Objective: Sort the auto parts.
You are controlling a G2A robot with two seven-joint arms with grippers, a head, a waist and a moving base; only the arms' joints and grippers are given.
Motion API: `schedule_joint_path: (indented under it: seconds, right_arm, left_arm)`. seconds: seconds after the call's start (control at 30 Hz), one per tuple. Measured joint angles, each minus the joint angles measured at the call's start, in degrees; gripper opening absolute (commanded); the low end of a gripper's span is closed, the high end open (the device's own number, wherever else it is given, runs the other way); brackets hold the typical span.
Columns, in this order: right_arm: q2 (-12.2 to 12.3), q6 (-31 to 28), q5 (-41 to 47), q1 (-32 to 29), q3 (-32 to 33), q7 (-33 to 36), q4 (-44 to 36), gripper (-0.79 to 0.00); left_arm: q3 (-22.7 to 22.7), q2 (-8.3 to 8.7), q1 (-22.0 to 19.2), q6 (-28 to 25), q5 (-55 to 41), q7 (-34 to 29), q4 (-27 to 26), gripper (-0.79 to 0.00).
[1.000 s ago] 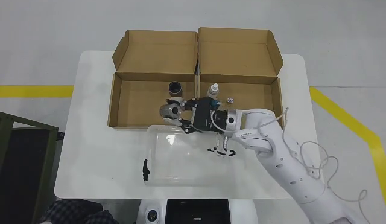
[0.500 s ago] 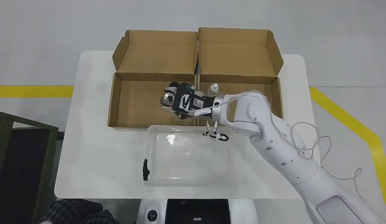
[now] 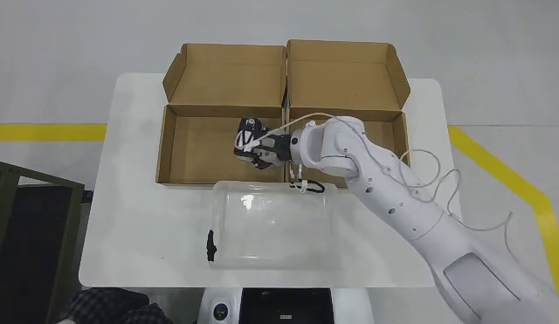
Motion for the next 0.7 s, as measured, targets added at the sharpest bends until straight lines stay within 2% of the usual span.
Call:
schedule_joint_path:
  seconds: [0.7]
  right_arm:
    - [-4.09,0.52,-1.12,4.37,-5.85,3.84,10.81,-0.785]
  left_arm:
    - [0.00,0.00,0.00,0.00,0.00,0.00,0.00,0.000]
